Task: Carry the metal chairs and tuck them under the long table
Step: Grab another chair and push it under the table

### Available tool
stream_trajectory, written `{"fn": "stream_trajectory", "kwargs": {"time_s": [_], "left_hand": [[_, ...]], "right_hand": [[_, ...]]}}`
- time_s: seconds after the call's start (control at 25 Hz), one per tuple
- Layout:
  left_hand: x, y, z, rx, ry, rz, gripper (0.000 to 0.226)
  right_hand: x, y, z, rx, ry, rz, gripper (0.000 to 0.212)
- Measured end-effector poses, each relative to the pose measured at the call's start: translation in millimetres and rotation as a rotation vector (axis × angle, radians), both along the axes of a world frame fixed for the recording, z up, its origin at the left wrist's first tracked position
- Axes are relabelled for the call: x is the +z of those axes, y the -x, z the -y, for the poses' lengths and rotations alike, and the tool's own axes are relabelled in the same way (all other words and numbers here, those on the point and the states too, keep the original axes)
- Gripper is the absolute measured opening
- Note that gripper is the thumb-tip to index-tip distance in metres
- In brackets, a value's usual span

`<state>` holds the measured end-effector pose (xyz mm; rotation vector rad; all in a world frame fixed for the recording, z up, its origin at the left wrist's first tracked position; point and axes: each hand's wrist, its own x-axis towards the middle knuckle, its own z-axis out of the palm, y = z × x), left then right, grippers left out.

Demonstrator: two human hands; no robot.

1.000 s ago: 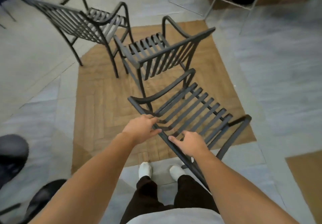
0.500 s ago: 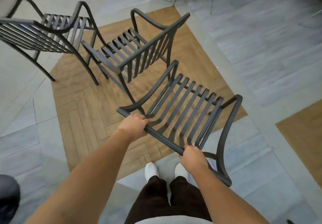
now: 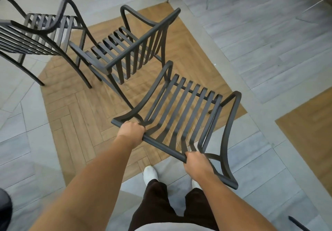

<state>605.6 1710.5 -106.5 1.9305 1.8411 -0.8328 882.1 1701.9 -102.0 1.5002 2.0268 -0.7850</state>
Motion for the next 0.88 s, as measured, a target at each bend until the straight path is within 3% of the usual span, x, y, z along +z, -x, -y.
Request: {"fn": "stream_trajectory", "kwargs": {"time_s": [0.28,0.56,0.88], "left_hand": [[8.3,-81.0,17.6,0.117,-0.029,0.029,0.033],[3.9,-186.8,35.9,0.25,-0.054,0.03,0.03],[1.7,-238.2,37.1,0.367,-0.05,0.071,0.028]], "right_hand": [[-5.7,-79.9,-15.8,0.144,-0.004,-0.071,0.02],[-0.7,-172.3,-66.6,0.359,-0.003,-0.003,0.019],[-2.0,-212.2,-112.0,0.521,0.003,0.001,0.015]]}}
